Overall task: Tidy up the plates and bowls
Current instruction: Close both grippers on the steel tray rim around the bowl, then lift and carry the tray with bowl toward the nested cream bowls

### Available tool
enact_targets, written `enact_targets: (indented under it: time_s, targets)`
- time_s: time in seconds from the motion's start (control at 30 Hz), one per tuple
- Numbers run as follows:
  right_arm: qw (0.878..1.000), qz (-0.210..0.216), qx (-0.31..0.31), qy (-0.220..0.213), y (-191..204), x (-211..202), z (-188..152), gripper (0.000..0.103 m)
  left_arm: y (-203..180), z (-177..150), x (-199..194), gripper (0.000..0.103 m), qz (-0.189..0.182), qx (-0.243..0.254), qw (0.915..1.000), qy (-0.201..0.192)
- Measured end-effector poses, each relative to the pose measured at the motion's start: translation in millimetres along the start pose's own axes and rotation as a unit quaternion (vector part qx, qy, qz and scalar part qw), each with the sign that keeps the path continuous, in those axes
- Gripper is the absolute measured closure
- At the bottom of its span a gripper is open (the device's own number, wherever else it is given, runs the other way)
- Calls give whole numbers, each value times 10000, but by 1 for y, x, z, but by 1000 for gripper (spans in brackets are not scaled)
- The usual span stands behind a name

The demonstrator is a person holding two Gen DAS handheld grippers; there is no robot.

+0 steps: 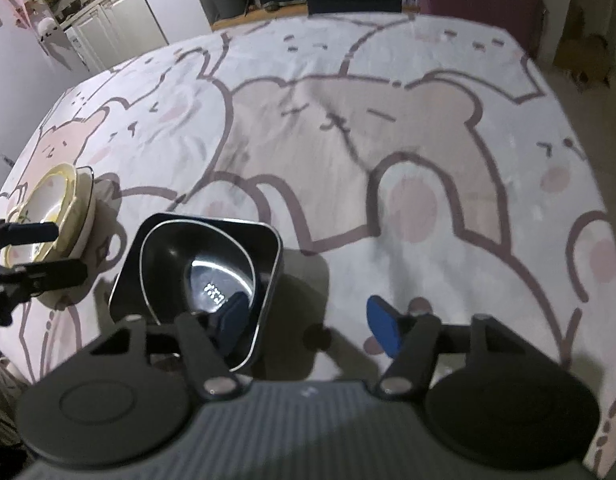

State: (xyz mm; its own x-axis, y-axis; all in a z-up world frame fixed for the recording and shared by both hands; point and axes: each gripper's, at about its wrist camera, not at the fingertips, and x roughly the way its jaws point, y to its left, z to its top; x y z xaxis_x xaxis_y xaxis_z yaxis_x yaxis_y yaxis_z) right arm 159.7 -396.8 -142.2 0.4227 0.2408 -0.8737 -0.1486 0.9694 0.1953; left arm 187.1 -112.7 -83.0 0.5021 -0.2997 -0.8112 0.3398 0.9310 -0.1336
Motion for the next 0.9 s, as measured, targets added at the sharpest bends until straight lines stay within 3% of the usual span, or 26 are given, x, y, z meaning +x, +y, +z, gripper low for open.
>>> enact_targets:
  time_s: [0.2, 0.53, 0.9]
  targets:
    - [9997, 23, -6, 240, 1, 13, 4, 45, -6, 1, 8, 4, 104, 288, 9995, 51]
    - [9983, 385, 120, 417, 12, 23, 7, 90, -3, 1, 21, 30, -52, 130, 9990, 414]
    - [9978, 484, 311, 314, 3, 15, 4, 97, -3, -2, 32, 63, -431, -142, 9960, 765]
